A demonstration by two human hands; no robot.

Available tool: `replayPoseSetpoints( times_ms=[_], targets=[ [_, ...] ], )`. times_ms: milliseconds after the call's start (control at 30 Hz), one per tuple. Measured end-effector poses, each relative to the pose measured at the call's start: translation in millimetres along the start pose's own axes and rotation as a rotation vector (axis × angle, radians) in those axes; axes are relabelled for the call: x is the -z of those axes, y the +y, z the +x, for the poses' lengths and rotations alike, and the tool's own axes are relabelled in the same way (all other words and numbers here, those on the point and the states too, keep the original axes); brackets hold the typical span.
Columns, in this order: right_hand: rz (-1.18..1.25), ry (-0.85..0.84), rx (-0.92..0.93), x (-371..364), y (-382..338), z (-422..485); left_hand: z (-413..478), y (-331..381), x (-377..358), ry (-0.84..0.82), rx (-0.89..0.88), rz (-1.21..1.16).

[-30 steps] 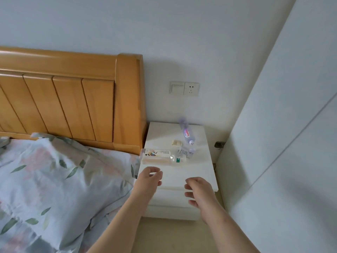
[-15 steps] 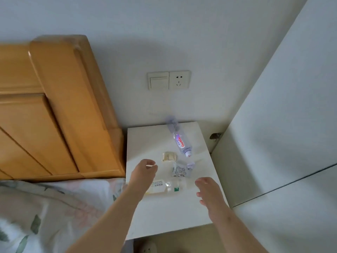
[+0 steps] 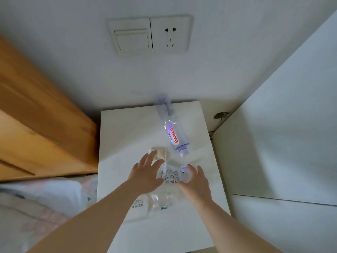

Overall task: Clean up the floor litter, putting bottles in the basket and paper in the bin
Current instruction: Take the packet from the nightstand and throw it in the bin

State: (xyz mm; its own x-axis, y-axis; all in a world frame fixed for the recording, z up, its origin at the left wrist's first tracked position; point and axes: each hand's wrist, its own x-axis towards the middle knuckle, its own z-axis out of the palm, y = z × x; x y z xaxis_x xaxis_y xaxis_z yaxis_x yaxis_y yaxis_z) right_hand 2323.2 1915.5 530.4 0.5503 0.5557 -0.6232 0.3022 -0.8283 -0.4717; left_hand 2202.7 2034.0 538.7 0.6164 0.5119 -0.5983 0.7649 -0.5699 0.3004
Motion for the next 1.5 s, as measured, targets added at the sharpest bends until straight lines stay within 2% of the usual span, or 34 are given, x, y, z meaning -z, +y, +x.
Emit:
replayPoseSetpoints(
  times_ms=[167, 267, 367, 533, 700, 833, 900, 1000, 1067, 1200, 1300, 1367, 1500],
  targets=[
    [-0.201, -0.003, 0.085, -11, -5, 24, 41, 0, -5, 0.115, 0.011, -0.089],
    [-0.242, -0.007, 0.122, -15, -14, 34, 52, 0, -7, 0.041, 0.043, 0.054],
    [-0.263, 0.002, 0.161, -21, -16, 38, 53, 0, -11, 0.088, 0.055, 0.105],
    [-0.251, 0.031, 0.208, -24, -4, 44, 54, -7, -24, 0.220, 0.082, -0.192],
    [-0.160, -0.020, 0.185, -24, -1, 47, 54, -10, -31, 0.256, 0.097, -0.270],
    [-0.102, -0.057, 0.132, -26, -1, 47, 53, -7, -29, 0.228, 0.182, -0.345],
    [-0.133, -0.084, 0.110, -27, 0, 47, 52, -6, -24, 0.216, 0.272, -0.485],
    [0.118, -0.112, -0.060, -23, -7, 46, 45, -8, -13, 0.237, 0.439, -0.851],
    [0.304, -0.115, -0.145, -20, -19, 42, 36, -7, -7, 0.253, 0.437, -0.974],
    [0.526, -0.146, -0.080, -7, -52, 16, 4, 6, 14, 0.319, 0.405, -1.105],
    [0.778, -0.245, -0.040, 7, -82, -8, -16, 11, 32, 0.451, 0.520, -1.105],
    [0.809, -0.280, 0.036, 16, -98, -26, -29, 11, 49, 0.495, 0.550, -1.150],
    [0.765, -0.263, 0.196, 30, -120, -61, -59, 15, 80, 0.511, 0.469, -1.274]
  ],
)
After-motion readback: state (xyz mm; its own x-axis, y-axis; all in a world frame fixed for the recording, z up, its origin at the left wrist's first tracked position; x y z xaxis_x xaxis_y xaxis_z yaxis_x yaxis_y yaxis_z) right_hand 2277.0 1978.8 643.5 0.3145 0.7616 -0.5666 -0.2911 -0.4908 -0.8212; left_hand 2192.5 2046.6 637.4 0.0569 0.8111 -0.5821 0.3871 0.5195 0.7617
